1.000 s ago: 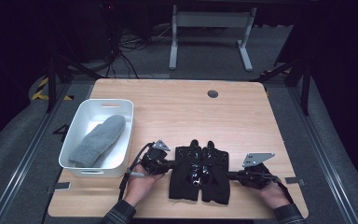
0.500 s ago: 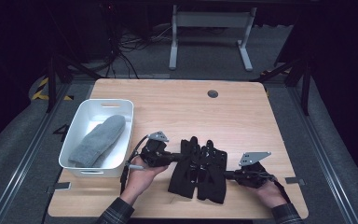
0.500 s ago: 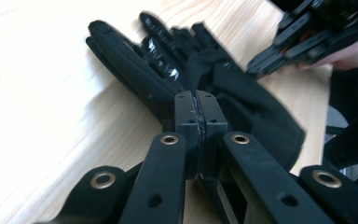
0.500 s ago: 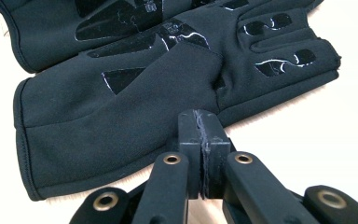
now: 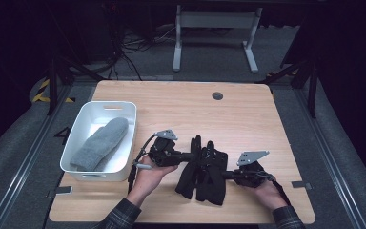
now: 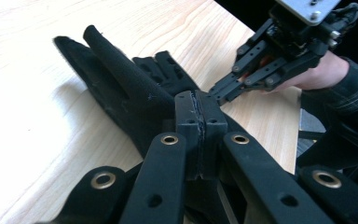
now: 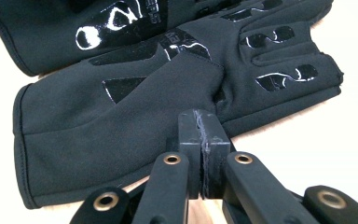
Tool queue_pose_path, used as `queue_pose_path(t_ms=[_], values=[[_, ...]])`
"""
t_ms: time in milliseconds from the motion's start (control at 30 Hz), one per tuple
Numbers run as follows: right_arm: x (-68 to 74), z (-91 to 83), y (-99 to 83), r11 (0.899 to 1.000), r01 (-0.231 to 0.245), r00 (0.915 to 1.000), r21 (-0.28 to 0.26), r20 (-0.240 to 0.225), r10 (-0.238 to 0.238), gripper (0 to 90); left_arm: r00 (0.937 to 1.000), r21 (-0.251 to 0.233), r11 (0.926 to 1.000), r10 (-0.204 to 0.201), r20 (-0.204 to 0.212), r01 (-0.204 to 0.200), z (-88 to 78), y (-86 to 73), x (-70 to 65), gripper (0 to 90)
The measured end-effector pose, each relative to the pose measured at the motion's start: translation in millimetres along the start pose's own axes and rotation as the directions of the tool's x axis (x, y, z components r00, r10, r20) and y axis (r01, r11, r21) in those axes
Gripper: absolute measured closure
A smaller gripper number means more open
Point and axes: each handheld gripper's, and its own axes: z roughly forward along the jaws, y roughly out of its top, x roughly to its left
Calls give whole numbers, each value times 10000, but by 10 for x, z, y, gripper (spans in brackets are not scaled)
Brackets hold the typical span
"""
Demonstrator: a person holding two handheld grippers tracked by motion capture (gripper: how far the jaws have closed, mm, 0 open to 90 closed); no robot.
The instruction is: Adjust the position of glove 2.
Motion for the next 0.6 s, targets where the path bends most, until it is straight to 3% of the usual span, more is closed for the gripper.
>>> queue_pose_path(t_ms=[600], values=[[48,187,170,9998,206,9996,-50,-183,-207,897,9991,97,9997,205,378,-209,250,121,-65,898]])
